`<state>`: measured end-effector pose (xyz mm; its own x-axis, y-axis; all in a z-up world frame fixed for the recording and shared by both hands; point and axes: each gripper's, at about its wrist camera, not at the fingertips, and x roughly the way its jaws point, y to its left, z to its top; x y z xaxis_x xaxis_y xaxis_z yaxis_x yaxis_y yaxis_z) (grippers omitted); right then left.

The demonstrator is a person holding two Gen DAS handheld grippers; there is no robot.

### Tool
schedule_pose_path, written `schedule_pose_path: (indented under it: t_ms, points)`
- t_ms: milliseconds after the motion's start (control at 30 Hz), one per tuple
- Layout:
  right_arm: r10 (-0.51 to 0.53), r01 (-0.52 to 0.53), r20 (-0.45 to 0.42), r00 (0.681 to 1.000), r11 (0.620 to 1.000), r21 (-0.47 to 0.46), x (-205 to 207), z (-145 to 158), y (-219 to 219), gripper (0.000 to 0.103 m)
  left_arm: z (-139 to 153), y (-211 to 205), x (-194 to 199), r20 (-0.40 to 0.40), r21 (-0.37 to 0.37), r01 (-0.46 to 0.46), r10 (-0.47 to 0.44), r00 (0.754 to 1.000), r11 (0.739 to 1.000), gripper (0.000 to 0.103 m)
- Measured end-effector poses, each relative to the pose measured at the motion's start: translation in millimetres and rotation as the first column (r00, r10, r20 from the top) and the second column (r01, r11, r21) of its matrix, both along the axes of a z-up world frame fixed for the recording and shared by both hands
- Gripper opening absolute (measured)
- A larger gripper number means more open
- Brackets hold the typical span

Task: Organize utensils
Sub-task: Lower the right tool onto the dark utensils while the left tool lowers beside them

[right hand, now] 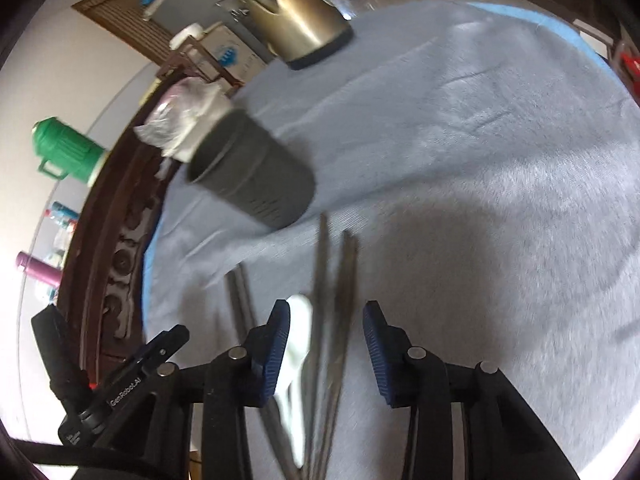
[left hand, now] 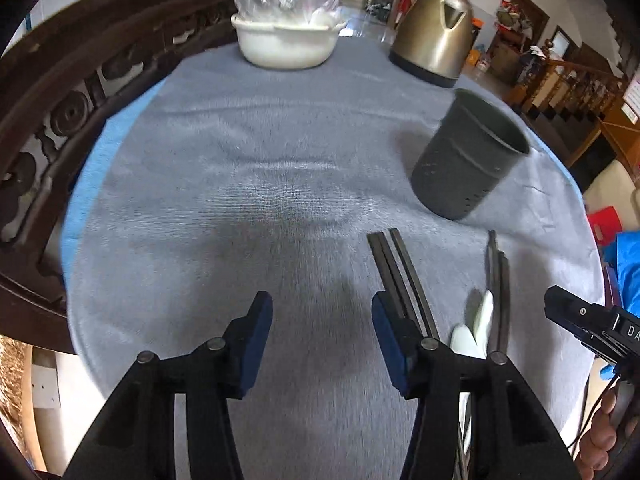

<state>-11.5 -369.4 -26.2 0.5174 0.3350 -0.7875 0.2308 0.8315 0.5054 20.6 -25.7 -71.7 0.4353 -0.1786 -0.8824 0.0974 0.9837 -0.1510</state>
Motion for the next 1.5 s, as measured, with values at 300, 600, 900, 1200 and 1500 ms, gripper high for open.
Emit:
schedule_pose_path:
  t_ms: [300, 600, 900, 1200, 1500]
  points:
    - [-0.021, 0.021, -0.112, 0.993, 1.000, -0.008, 43, -23, -4, 0.039, -21, -16, 41, -0.095, -0.003, -0.021, 0.021, 0.995, 1.000, 0.053]
    - [0.031, -0.058, -0.113, 0.993, 0.969, -0.240, 46, -21, 24, 0.021, -27, -37, 43, -0.047, 0.154, 0.020, -0.013, 0.999, 0.988, 0.046]
    - [-0.010, -0.025, -0.100, 0.995, 0.939, -0.342, 48, -19, 13, 0.017, -23, -36, 58, -0.044, 0.159, 0.094, -0.088, 0.995, 0.983, 0.030]
    - [0.025, -0.065, -0.142, 0.990, 0.957, -0.284, 59, -22, 21, 0.018, -25, -59, 66, -0.037, 0.231, 0.142, -0.137, 0.990, 0.962, 0.031]
    - [0.044, -0.089, -0.132, 0.990, 0.931, -0.355, 53, -22, 16, 0.010, -25, -63, 68, -0.011, 0.290, 0.247, -0.255, 0.967, 0.925, 0.031]
